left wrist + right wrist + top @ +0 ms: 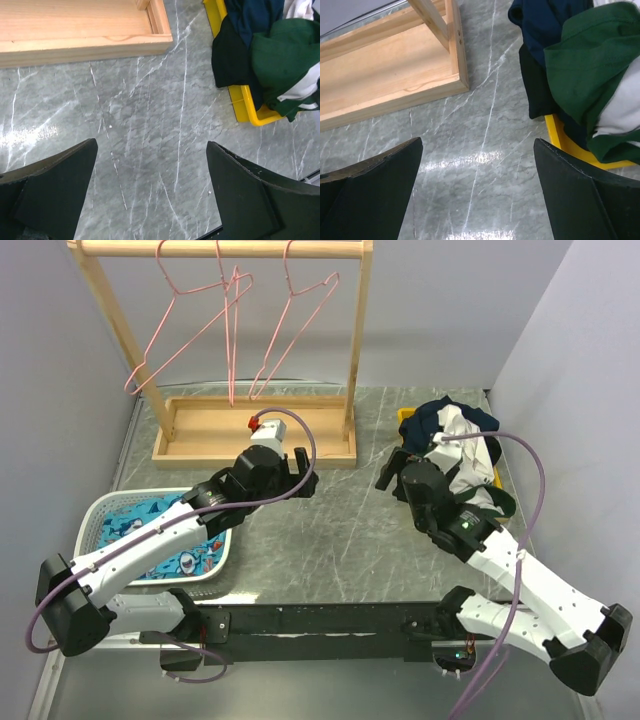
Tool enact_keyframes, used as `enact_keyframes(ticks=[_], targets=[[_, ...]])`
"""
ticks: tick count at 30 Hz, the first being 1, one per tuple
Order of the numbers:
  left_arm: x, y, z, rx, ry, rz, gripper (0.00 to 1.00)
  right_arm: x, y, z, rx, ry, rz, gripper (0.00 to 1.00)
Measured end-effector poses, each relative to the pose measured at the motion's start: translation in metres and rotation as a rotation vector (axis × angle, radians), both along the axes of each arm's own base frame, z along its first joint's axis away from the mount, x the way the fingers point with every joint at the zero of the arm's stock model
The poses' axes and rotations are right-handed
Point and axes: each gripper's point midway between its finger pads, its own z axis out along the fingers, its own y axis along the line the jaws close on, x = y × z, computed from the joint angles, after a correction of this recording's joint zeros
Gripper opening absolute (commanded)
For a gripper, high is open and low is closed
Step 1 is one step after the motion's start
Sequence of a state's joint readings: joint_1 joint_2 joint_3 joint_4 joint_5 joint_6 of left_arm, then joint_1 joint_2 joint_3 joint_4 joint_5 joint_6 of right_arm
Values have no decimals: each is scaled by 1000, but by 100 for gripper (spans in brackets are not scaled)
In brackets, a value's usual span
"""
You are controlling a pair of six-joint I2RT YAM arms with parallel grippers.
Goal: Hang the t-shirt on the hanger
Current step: Pick up the T-shirt and place it in the bin.
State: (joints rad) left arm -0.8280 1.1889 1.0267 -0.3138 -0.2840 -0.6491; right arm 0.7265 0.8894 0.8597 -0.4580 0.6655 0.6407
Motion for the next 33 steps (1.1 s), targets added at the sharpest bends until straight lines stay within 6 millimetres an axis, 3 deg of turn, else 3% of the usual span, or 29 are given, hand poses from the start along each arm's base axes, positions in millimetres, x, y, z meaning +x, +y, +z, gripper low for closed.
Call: enact_keyframes(ticks=[4,7,18,22,26,27,28,30,31,32,33], targets=[[-4,0,-4,6,24,-13,96,14,-9,1,-13,36,-34,100],[-7,-1,-6,3,37,-24,96,30,-28,-3,-16,76,-91,100],[-12,-1,-7,7,68,-30,96,71,-120,-3,40,129,-362,100],[-12,-1,-3,5,68,-32,96,80,-129,-12,14,166,-412,100],[-13,0,-3,8,71,-31,96,74,-135,-31,-6,198,-443,99],[-13,0,-3,9,71,-30,96,72,-136,-38,-9,207,-447,95],[-12,1,-4,10,72,-29,96,68,-137,-47,-13,225,-452,83],[-13,2,-4,14,76,-28,96,65,-140,-61,-26,266,-461,70],[-13,3,-5,19,80,-27,96,67,-142,-65,-29,279,-466,44],[-13,4,-5,20,82,-25,96,68,-143,-69,-32,293,-470,30],[-13,4,-5,20,82,-25,96,68,-144,-72,-40,306,-468,7]])
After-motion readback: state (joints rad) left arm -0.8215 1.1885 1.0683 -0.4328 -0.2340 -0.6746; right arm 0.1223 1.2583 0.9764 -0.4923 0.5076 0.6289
